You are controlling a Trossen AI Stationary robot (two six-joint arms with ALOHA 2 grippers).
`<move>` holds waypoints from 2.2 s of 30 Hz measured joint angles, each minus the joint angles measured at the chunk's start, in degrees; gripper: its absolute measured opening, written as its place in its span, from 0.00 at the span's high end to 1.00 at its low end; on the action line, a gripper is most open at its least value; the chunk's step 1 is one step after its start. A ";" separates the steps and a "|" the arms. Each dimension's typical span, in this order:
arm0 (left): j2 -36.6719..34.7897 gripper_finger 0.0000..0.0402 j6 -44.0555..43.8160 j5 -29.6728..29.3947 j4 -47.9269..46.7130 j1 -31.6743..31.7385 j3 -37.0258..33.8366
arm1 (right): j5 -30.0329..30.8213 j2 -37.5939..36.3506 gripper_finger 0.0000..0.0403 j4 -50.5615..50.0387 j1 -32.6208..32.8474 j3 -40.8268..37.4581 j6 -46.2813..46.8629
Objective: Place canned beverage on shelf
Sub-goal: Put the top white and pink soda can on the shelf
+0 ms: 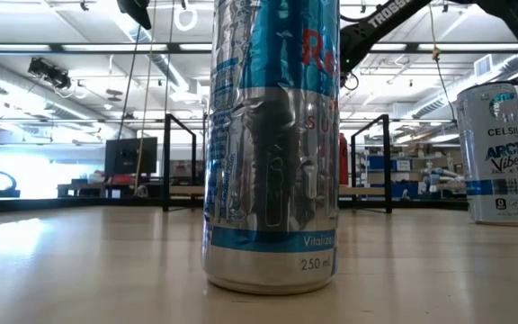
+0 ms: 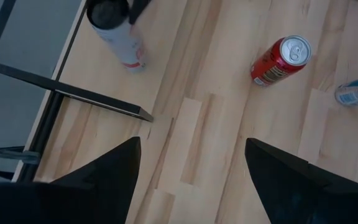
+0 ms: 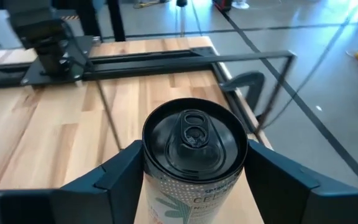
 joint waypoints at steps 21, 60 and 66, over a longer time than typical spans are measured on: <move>0.00 0.28 1.31 0.02 -0.03 0.00 0.00 | -0.69 -7.59 0.38 -2.52 -4.15 -4.49 -0.78; 0.01 0.28 1.34 0.02 0.42 0.00 0.00 | 1.51 -7.45 0.35 4.93 -6.61 -11.17 -2.13; 0.02 0.28 1.39 0.02 1.26 0.02 0.00 | 1.51 -7.47 0.30 4.93 -6.61 -11.17 -2.09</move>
